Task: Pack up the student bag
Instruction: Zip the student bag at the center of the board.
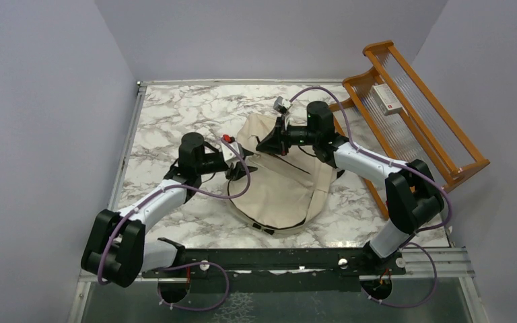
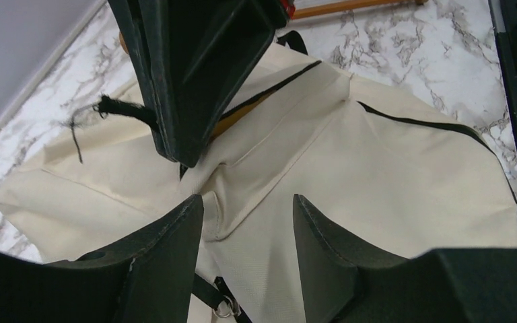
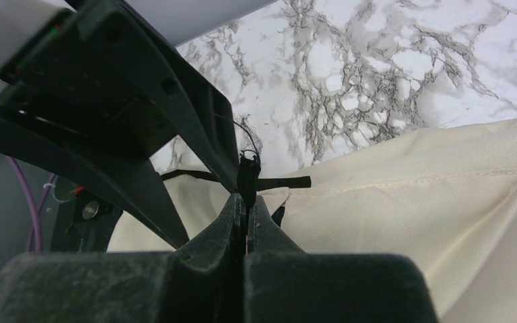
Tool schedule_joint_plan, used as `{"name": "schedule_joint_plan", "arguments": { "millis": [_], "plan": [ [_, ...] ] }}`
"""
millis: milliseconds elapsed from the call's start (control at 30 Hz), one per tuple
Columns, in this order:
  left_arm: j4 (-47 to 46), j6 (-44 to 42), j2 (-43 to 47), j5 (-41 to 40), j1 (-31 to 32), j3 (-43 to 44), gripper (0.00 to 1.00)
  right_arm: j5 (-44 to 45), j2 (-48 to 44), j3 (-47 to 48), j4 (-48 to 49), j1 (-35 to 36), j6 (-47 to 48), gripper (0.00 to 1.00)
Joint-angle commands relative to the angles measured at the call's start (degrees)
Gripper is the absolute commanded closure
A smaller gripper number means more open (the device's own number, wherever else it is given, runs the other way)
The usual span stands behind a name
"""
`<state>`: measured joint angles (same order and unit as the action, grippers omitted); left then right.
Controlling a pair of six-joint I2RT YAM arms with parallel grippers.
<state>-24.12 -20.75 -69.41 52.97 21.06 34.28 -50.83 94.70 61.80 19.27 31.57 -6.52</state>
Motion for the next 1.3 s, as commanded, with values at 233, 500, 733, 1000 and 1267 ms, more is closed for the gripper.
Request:
{"name": "schedule_joint_plan", "arguments": {
  "millis": [233, 500, 733, 1000, 1267],
  "plan": [
    [-0.84, -3.92, -7.4, -8.67, 0.47, 2.83, 0.55, -3.13, -3.73, -0.82, 6.15, 0.51, -1.83, 0.99],
    [-0.92, -7.07, -4.59, -10.57, 0.47, 3.04, 0.55, -2.98, -3.64, -2.36, 6.47, 0.51, -2.09, 1.0],
    [-1.11, -10.94, 0.33, -10.26, 0.47, 1.35, 0.54, -2.76, -3.64, -2.3, 6.34, 0.58, -1.95, 1.0],
    [-1.11, -12.03, -3.41, -6.3, 0.47, 2.7, 0.55, -3.0, -3.84, -2.39, 6.13, 0.54, -2.09, 1.0],
    [-1.02, -12.22, -9.69, -3.78, 0.47, 5.77, 0.57, -2.92, -3.91, -2.71, 6.58, 0.56, -2.99, 0.99]
  ]
}}
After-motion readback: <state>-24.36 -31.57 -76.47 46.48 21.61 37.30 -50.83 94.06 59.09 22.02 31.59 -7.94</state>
